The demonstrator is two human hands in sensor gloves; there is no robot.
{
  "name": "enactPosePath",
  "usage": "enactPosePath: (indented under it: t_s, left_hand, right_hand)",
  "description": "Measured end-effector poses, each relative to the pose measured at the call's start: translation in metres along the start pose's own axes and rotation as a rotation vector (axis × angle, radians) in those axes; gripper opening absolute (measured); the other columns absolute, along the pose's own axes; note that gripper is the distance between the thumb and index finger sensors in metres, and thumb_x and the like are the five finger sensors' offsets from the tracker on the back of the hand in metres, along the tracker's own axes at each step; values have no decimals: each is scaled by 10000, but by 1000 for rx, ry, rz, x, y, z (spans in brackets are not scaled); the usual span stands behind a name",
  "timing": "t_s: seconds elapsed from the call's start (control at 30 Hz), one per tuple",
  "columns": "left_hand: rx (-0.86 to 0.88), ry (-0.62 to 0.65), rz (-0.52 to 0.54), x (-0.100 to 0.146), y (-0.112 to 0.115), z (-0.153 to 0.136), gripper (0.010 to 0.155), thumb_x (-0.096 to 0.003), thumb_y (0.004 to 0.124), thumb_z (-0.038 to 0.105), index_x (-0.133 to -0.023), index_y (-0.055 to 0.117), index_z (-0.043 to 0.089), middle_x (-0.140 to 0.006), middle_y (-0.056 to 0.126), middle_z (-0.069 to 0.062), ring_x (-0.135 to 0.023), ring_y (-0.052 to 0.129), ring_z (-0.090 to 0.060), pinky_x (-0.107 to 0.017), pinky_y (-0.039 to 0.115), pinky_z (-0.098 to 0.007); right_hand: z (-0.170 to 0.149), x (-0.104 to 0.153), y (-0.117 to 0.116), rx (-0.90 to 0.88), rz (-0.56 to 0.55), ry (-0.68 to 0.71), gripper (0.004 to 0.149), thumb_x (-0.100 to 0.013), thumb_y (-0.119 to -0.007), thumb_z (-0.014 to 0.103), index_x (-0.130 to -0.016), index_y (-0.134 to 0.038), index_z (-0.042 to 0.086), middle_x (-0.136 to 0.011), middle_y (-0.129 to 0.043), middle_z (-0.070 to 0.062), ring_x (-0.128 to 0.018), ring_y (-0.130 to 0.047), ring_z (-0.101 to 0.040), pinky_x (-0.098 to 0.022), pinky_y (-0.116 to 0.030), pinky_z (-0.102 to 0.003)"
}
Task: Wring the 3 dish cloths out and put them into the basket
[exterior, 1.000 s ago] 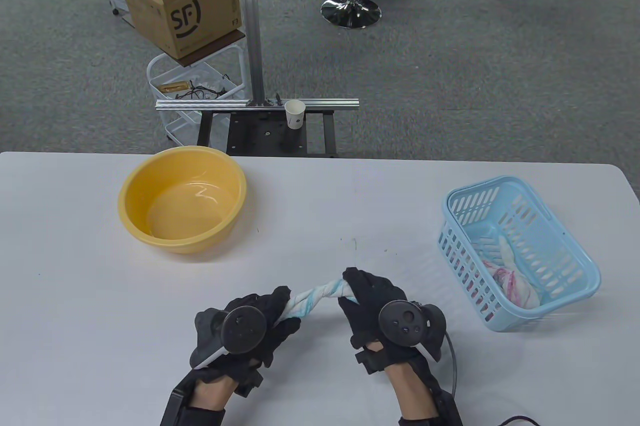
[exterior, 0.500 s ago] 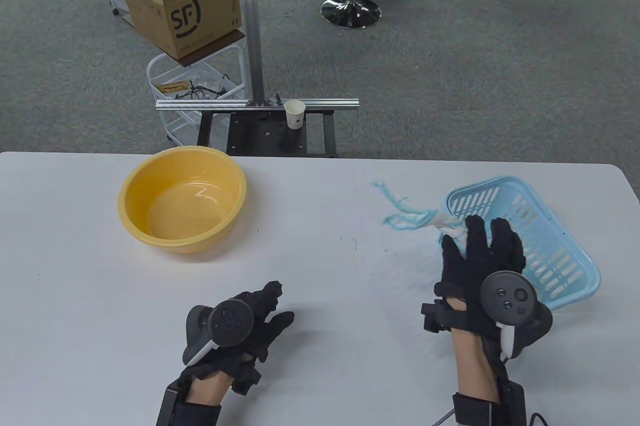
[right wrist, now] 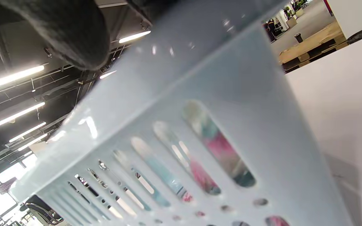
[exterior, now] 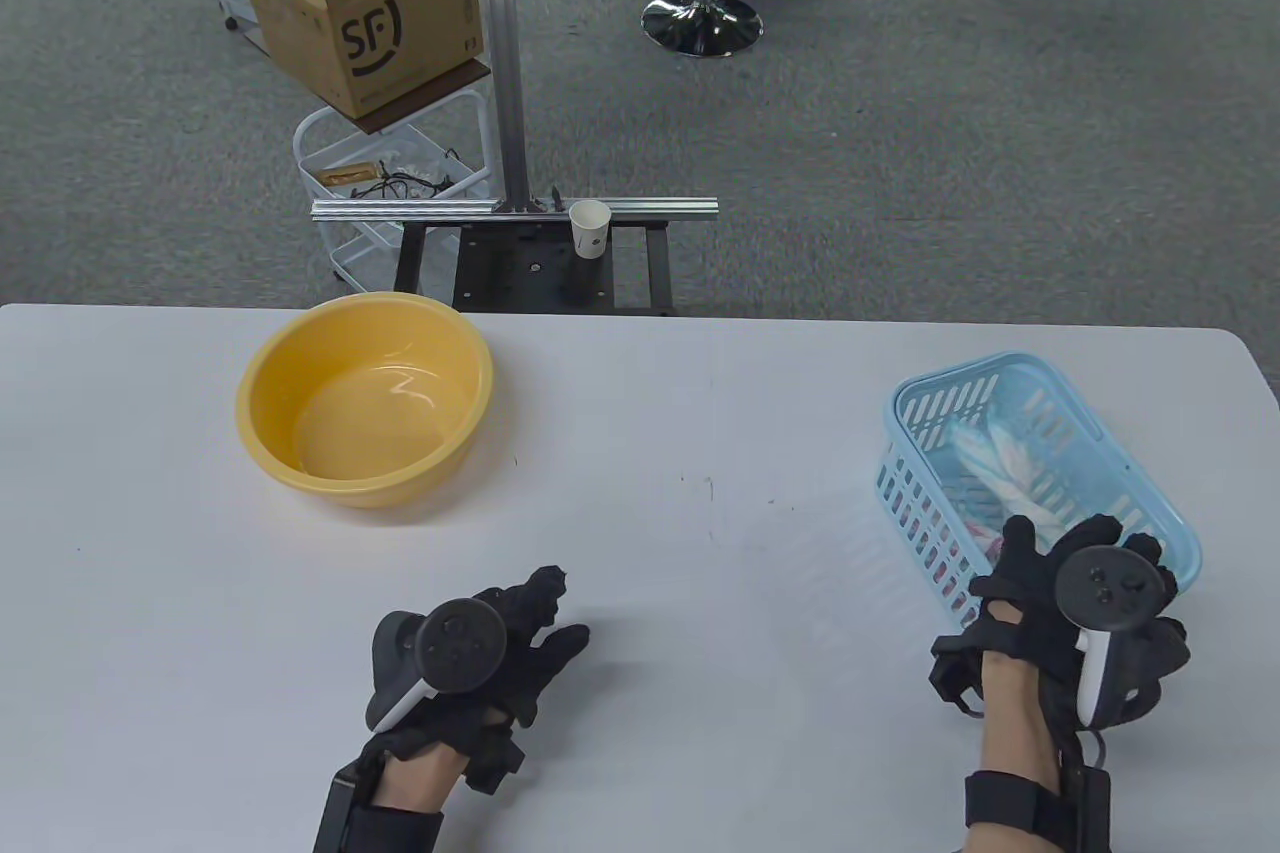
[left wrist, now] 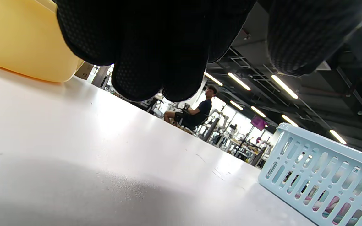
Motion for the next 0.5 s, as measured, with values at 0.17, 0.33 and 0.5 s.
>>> enactPosePath:
  t_s: [0.17, 0.33, 0.5]
  left_hand:
    - [-4, -3, -5, 0, 1, 0, 755, -391, 863, 611, -1006, 693, 207, -850, 938, 50, -703, 1001, -277, -596, 778, -521]
    - [-14, -12, -7, 0, 0, -1, 757, -393, 858, 612, -1010, 687, 208, -859, 931, 49, -710, 998, -277, -598, 776, -521]
    - [-14, -32, -14, 1, 0, -6, 778, -395, 854, 617, -1031, 657, 216, -893, 909, 50, -729, 991, -283, -608, 770, -525]
  right_hand:
    - [8, 4, 0, -5, 4, 53, 787, -527, -772, 590, -1090, -437, 155, -1165, -281, -166, -1076, -189, -456, -717, -124, -719]
    - [40, 19, -1, -1, -1, 205, 778, -526, -770, 591, -1087, -452, 155, -1163, -298, -167, -1074, -216, -460, -717, -152, -722]
    - [75, 40, -6, 30, -23, 373, 771, -529, -753, 613, -1085, -472, 158, -1164, -341, -162, -1067, -283, -476, -712, -228, -732]
Point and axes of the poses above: the tracker on the back of each hand, its own z axis roughly to the thumb side, its own x axis roughly from the fingertips to the wrist, y = z × x, the point moved 4 cm from there along -x, roughly from the wrist to the fingertips
